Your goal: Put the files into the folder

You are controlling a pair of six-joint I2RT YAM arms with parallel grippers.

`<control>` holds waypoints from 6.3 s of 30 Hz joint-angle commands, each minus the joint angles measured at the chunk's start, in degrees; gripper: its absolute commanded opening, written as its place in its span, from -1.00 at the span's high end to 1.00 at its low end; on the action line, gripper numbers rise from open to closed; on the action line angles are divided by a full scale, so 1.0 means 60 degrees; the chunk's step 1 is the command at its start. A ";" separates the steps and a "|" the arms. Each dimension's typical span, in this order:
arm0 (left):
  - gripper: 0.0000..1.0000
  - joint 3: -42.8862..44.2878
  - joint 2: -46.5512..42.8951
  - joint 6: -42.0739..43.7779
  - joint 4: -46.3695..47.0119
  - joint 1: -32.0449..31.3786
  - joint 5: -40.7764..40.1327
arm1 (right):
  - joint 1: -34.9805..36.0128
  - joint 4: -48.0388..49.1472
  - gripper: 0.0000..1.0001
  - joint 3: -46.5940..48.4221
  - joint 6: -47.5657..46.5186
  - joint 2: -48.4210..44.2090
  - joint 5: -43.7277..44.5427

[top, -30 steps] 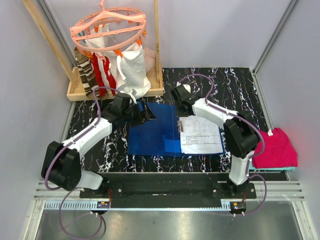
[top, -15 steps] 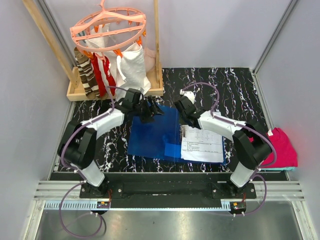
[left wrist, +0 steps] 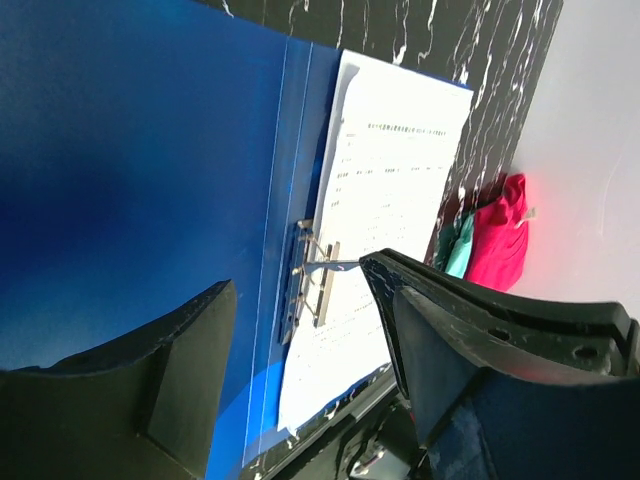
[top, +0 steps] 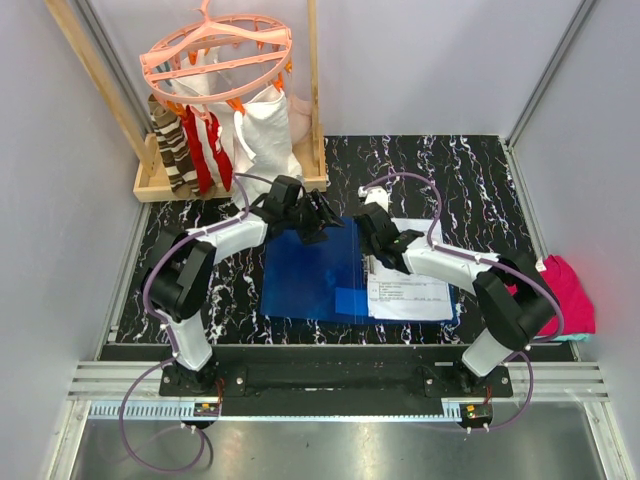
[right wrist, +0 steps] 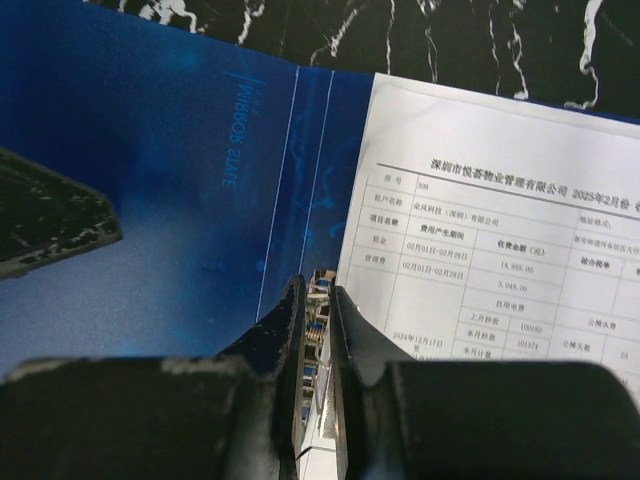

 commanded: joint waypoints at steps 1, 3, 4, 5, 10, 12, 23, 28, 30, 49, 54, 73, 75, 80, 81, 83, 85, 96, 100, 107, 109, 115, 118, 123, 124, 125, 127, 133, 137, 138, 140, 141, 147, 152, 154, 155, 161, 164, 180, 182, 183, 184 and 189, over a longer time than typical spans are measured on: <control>-0.35 0.0232 -0.0083 -0.0353 0.0526 0.0031 -0.0320 | 0.0091 0.1493 0.97 0.0211 -0.1214 0.0043 0.0091; -0.34 0.0232 -0.0068 -0.0397 0.0512 0.0060 -0.0364 | 0.0092 0.1741 1.00 0.0342 -0.1522 0.0072 -0.0069; -0.35 0.0290 -0.0025 -0.0412 0.0526 0.0060 -0.0349 | 0.0077 0.1743 1.00 0.0401 -0.1581 0.0116 -0.0114; -0.35 0.0305 0.0019 -0.0412 0.0526 0.0075 -0.0320 | 0.0091 0.1743 1.00 0.0474 -0.1625 0.0131 -0.0143; -0.35 0.0290 0.0122 -0.0558 0.0892 0.0265 -0.0320 | 0.0077 0.2064 1.00 0.0724 -0.1976 0.0292 -0.0494; -0.28 0.0465 0.0326 -0.0530 0.0936 0.0294 -0.0159 | 0.0092 0.2255 1.00 0.0680 -0.2006 0.0307 -0.0597; 0.16 0.1211 0.1366 -0.0618 0.1871 0.0265 0.0644 | 0.0092 0.3324 1.00 -0.1018 -0.1655 -0.0498 -0.0890; 0.24 0.1871 0.1865 -0.0471 0.1830 0.0163 0.0793 | 0.0077 0.3617 1.00 -0.1414 -0.1479 -0.0630 -0.0905; 0.26 0.2193 0.2069 -0.0456 0.1728 0.0119 0.0808 | 0.0077 0.3691 1.00 -0.1575 -0.1421 -0.0703 -0.0905; 0.51 0.2853 0.3769 -0.0237 0.2475 -0.0643 0.0339 | 0.0092 0.3780 1.00 -0.3245 -0.0410 -0.1846 -0.1256; 0.49 0.3029 0.4018 -0.0134 0.2094 -0.0643 0.0471 | 0.0077 0.3501 1.00 -0.3830 0.0379 -0.2212 -0.1476; 0.20 0.2943 0.2320 0.2136 -0.0339 -0.0716 0.0808 | 0.0092 0.2681 1.00 -0.4227 0.1451 -0.2432 -0.2194; 0.23 0.2898 0.2349 0.2195 -0.0294 -0.0818 0.1071 | 0.0092 0.2607 1.00 -0.4242 0.1495 -0.2447 -0.2150; 0.28 0.2839 0.2291 0.2254 -0.0206 -0.1126 0.1130 | 0.0091 0.2212 1.00 -0.4110 0.1641 -0.2374 -0.2355; 0.28 0.2824 0.2290 0.2268 -0.0192 -0.1170 0.1130 | 0.0077 0.2168 1.00 -0.4096 0.1699 -0.2374 -0.2399; 0.28 0.2751 0.2305 0.2254 -0.0192 -0.1273 0.1057 | 0.0077 0.1993 1.00 -0.4037 0.1729 -0.2403 -0.2560; 0.28 0.2678 0.2334 0.2254 -0.0162 -0.1302 0.1028 | 0.0077 0.1832 1.00 -0.3993 0.1831 -0.2461 -0.2663; 0.19 0.2663 0.2305 0.2868 -0.0513 -0.1317 0.0911 | -0.0655 0.1669 1.00 -0.3583 0.2271 -0.1730 -0.3920; -0.03 0.2839 0.1897 0.3351 -0.1187 -0.1317 0.0677 | -0.1065 0.1640 1.00 -0.3319 0.2403 -0.1641 -0.4742; -0.77 0.2487 0.0037 0.3601 -0.1889 -0.1317 0.0076 | -0.1709 0.1582 1.00 -0.3129 0.2973 -0.1700 -0.5724; -0.86 0.2444 -0.0693 0.3776 -0.2489 -0.1302 -0.0404 | -0.1900 0.1596 1.00 -0.3099 0.3164 -0.1744 -0.5987; -0.86 0.0880 -0.3126 0.3222 -0.3693 -0.1141 -0.1799 | -0.2223 0.1596 1.00 -0.2997 0.3296 -0.1861 -0.6369; -0.96 -0.0731 -0.4708 0.2841 -0.3736 -0.1097 -0.2165 | -0.2383 0.1596 1.00 -0.2953 0.3340 -0.1803 -0.6530; -0.98 -0.3281 -0.7094 0.1321 -0.3780 -0.1038 -0.2093 | -0.2486 0.1596 1.00 -0.2880 0.3589 -0.1861 -0.6720; -0.98 -0.3516 -0.7360 0.1084 -0.3795 -0.1038 -0.2063 | -0.2501 0.1625 1.00 -0.2865 0.3633 -0.1919 -0.6750; -0.98 -0.3983 -0.7610 0.0792 -0.3795 -0.1009 -0.2034 | -0.2501 0.1640 1.00 -0.2836 0.3793 -0.1934 -0.6793; -0.98 -0.4337 -0.8255 -0.0088 -0.3781 -0.1024 -0.1829 | -0.2486 0.1713 1.00 -0.2777 0.3970 -0.1978 -0.6852; -0.98 -0.5216 -0.9676 -0.2021 -0.4264 -0.1038 -0.2136 | -0.2501 0.1889 1.00 -0.2616 0.4439 -0.1920 -0.6882; -0.98 -0.5584 -0.9956 -0.3268 -0.5140 -0.1024 -0.2517 | -0.2487 0.2050 1.00 -0.2601 0.4659 -0.1920 -0.6911; -0.98 -0.5482 -0.9869 -0.3138 -0.5346 -0.1024 -0.2749 | -0.2486 0.2108 1.00 -0.2587 0.4688 -0.1920 -0.6926; -0.98 -0.5089 -0.9737 -0.3108 -0.6293 -0.1126 -0.3291 | -0.2501 0.2138 1.00 -0.2616 0.4703 -0.1920 -0.6897; -0.98 -0.4999 -0.9606 -0.3021 -0.6517 -0.1126 -0.3845 | -0.2487 0.2153 1.00 -0.2616 0.4703 -0.1920 -0.6882; -0.98 -0.5465 -0.9048 -0.3458 -0.7004 -0.1361 -0.4744 | -0.2515 0.2431 1.00 -0.2631 0.4922 -0.1613 -0.6896; -0.78 -0.6227 -0.8405 -0.3561 -0.4886 -0.1419 -0.4965 | -0.2501 0.2665 1.00 -0.2674 0.4981 -0.1422 -0.6926; -0.63 -0.6360 -0.8170 -0.3576 -0.3976 -0.1492 -0.4803 | -0.2501 0.2666 1.00 -0.2674 0.4996 -0.1436 -0.6897; -0.58 -0.6346 -0.7908 -0.3620 -0.3855 -0.1667 -0.4976 | -0.2501 0.2666 1.00 -0.2689 0.4967 -0.1451 -0.6882; 0.33 -0.6083 -0.7523 -0.2804 -0.3517 -0.1712 -0.5839 | -0.2516 0.2593 1.00 -0.2689 0.4806 -0.1422 -0.6838; 0.86 -0.5863 -0.7802 -0.1882 -0.3809 -0.1698 -0.6513 | -0.2516 0.2432 1.00 -0.2689 0.4397 -0.1378 -0.6852; 1.00 -0.2495 -0.6413 0.4693 -0.5785 0.0012 -0.5889 | -0.2589 0.2007 1.00 -0.2031 0.3487 -0.0660 -0.7979; 1.00 -0.1911 -0.6207 0.5254 -0.6006 0.0308 -0.5698 | -0.2575 0.1992 1.00 -0.1943 0.3560 -0.0558 -0.8112; 1.00 -0.1719 -0.6003 0.5590 -0.6021 0.0570 -0.5449 | -0.2589 0.2006 1.00 -0.1855 0.3546 -0.0499 -0.8272; 1.00 -0.1543 -0.5914 0.6058 -0.6051 0.0718 -0.4954 | -0.2589 0.2006 1.00 -0.1811 0.3546 -0.0426 -0.8346; 1.00 -0.0195 -0.5037 0.6867 -0.6299 0.1085 -0.4114 | -0.2575 0.2123 1.00 -0.1620 0.3194 0.0204 -0.8683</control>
